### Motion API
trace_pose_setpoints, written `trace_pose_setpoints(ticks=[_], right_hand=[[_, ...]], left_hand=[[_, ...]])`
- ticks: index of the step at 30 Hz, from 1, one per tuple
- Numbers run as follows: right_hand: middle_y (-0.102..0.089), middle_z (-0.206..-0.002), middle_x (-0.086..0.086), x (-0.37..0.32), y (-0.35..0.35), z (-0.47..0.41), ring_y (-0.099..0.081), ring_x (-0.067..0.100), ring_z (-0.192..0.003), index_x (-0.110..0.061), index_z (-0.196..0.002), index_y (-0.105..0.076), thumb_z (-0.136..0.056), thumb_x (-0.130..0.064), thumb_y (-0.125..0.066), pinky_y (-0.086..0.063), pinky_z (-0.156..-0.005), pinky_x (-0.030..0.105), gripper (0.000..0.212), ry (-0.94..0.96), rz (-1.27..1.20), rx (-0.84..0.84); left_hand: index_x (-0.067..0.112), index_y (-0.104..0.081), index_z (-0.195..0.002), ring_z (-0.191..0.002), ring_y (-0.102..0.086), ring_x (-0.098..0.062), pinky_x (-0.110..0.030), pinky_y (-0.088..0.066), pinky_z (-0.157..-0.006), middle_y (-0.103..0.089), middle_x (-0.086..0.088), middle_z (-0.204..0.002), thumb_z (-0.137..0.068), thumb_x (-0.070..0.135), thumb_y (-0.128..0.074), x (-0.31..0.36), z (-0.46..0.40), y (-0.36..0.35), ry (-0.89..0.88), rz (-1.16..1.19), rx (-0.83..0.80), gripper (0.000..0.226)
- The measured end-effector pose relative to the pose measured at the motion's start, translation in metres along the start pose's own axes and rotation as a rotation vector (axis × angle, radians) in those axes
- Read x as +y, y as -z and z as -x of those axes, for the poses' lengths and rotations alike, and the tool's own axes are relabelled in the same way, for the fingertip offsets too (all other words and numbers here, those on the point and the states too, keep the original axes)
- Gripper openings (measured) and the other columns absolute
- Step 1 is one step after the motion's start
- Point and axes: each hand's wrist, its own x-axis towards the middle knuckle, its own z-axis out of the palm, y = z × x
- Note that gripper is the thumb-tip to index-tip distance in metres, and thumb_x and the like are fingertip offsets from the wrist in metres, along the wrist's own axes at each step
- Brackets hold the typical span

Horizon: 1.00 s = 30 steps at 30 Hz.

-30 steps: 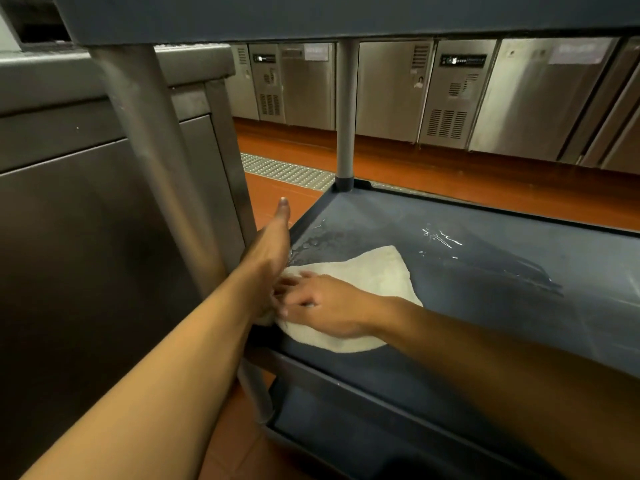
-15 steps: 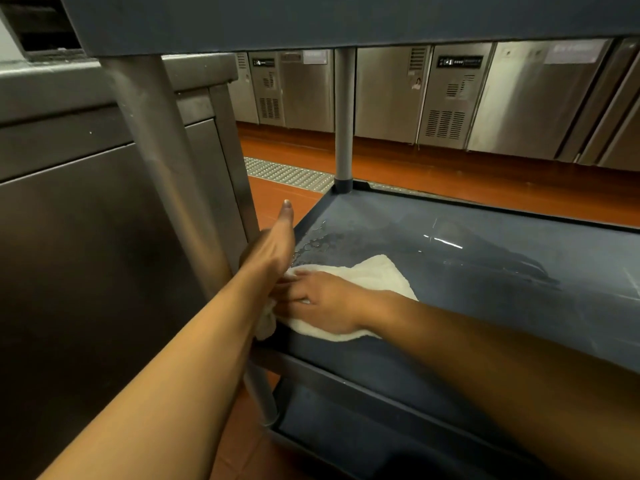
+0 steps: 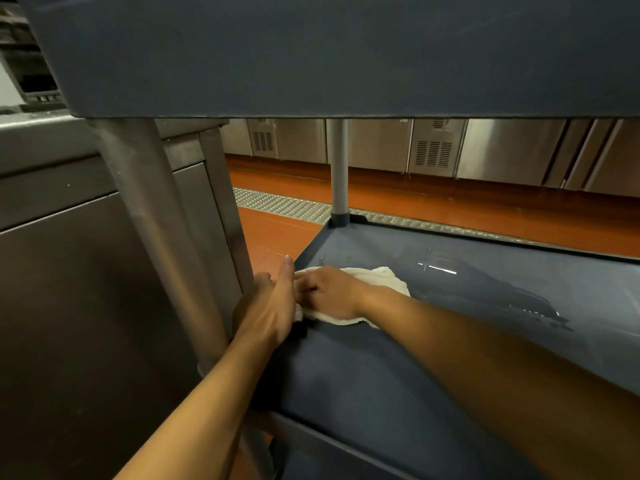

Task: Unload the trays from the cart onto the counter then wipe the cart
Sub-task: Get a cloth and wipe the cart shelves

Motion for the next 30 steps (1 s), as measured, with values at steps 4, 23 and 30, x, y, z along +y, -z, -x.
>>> trace_pose_setpoints(ticks=[4, 23, 30], right_hand=[[-0.069, -0.130, -0.015, 0.004, 0.005, -0.001, -0.063, 0.005, -0.113, -0.037, -0.122, -0.070, -0.094, -0.044, -0.044, -0.048, -0.101, 0.028, 0.039, -0.050, -0.060, 0.025], [-0.071, -0.116, -0.008, 0.126, 0.048, -0.052, -0.064, 0.017, -0.109, -0.042, -0.130, -0.067, -0.104, -0.028, -0.052, -0.044, -0.092, 0.030, 0.033, -0.323, -0.008, 0.330], [-0.067, -0.133, 0.000, 0.150, 0.055, -0.058, -0.061, 0.026, -0.118, -0.041, -0.132, -0.064, -0.108, -0.034, -0.043, -0.043, -0.095, 0.034, 0.033, -0.390, 0.074, 0.363]], left_hand=[[0.026, -0.048, -0.137, -0.113, -0.059, -0.031, -0.044, -0.044, -0.094, -0.063, -0.006, -0.125, -0.082, 0.089, -0.010, -0.005, 0.005, -0.004, -0.060, -0.049, 0.036, 0.092], [0.042, -0.036, -0.135, -0.110, -0.061, -0.030, -0.049, -0.053, -0.096, -0.064, -0.004, -0.119, -0.078, 0.092, -0.017, -0.017, 0.016, -0.023, -0.230, -0.236, 0.100, 0.078], [0.041, -0.032, -0.136, -0.106, -0.060, -0.028, -0.050, -0.054, -0.094, -0.063, -0.003, -0.116, -0.076, 0.093, -0.016, -0.020, 0.019, -0.027, -0.191, -0.257, 0.104, 0.081]])
